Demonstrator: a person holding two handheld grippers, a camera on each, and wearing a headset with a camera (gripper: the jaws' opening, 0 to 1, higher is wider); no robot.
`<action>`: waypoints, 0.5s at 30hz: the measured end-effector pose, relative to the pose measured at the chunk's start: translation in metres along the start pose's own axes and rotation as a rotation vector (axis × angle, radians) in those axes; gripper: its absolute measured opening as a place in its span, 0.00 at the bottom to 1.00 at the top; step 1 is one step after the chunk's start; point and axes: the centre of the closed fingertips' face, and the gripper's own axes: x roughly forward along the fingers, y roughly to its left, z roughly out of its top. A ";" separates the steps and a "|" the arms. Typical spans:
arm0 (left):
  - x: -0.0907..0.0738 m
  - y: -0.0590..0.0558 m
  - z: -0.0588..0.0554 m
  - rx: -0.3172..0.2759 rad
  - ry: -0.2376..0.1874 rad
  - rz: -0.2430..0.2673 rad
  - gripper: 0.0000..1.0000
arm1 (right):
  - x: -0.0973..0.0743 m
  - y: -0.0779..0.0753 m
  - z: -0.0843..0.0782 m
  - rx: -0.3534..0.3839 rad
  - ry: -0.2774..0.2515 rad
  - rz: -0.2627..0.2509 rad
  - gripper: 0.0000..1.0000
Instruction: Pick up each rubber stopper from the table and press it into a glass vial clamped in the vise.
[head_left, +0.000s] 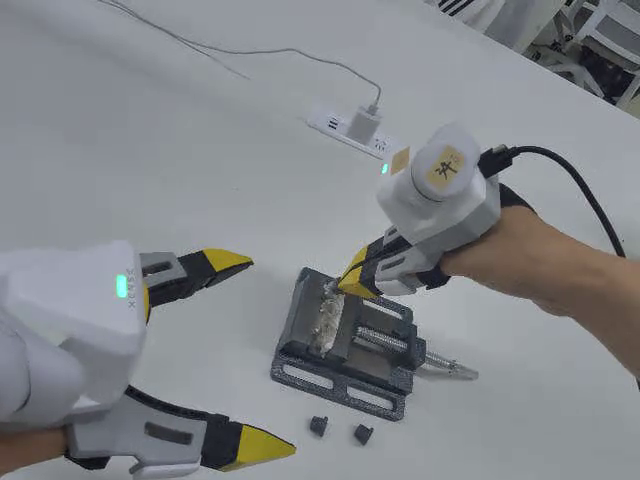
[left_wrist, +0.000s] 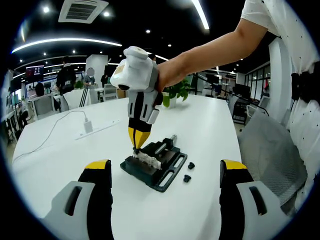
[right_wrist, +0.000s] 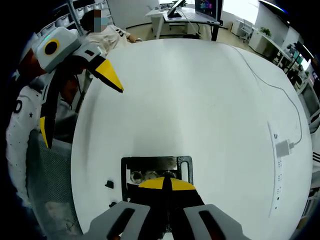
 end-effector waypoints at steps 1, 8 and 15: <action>0.000 0.000 0.000 0.001 -0.001 0.000 0.88 | 0.000 0.000 0.000 -0.011 0.007 -0.002 0.00; 0.002 0.000 0.001 0.002 -0.006 -0.002 0.88 | 0.001 -0.002 -0.002 -0.031 0.037 0.003 0.00; 0.002 -0.001 0.001 0.000 -0.008 -0.001 0.88 | 0.003 -0.007 -0.004 -0.052 0.058 0.009 0.00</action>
